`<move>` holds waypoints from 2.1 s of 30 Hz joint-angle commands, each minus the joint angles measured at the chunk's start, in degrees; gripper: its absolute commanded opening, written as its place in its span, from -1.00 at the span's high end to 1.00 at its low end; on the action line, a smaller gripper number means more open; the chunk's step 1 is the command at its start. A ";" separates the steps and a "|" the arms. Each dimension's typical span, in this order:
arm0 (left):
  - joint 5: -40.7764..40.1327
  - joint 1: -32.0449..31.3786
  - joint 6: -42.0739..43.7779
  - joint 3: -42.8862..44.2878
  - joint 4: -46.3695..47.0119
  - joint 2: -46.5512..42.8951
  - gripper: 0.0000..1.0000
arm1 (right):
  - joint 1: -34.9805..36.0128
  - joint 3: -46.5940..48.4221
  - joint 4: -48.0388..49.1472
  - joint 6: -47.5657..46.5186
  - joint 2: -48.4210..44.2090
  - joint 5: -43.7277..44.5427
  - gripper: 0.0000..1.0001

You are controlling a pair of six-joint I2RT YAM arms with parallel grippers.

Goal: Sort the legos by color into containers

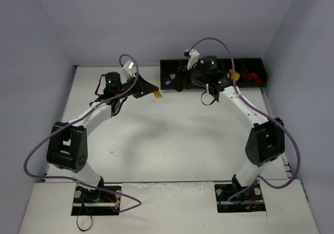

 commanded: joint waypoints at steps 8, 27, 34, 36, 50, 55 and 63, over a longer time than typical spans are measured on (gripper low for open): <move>-4.44 -0.26 -10.56 6.77 0.60 0.08 1.00 | 3.87 -2.24 7.10 -0.77 -5.47 -5.69 -0.38; -5.94 -2.11 -12.23 10.11 -5.99 0.61 0.99 | 9.15 3.74 5.61 -2.09 0.59 -2.35 -0.11; -6.02 -2.20 -12.15 10.11 -6.78 0.34 0.93 | 10.29 5.41 4.12 -2.88 2.44 -0.77 0.24; -6.20 -2.20 -11.88 10.38 -8.01 0.34 0.81 | 10.38 5.41 4.12 -2.97 2.44 -0.07 0.48; -21.21 -0.79 7.87 13.10 -31.88 -3.69 -0.60 | 0.73 4.26 1.66 -2.89 4.89 15.66 1.00; -30.96 -0.70 20.27 11.35 -40.52 -8.61 -0.60 | -9.91 8.92 1.30 1.25 10.60 27.49 1.00; -36.78 -0.70 25.82 1.08 -41.94 -19.77 -0.60 | -19.23 21.12 1.30 -3.66 22.20 34.39 1.00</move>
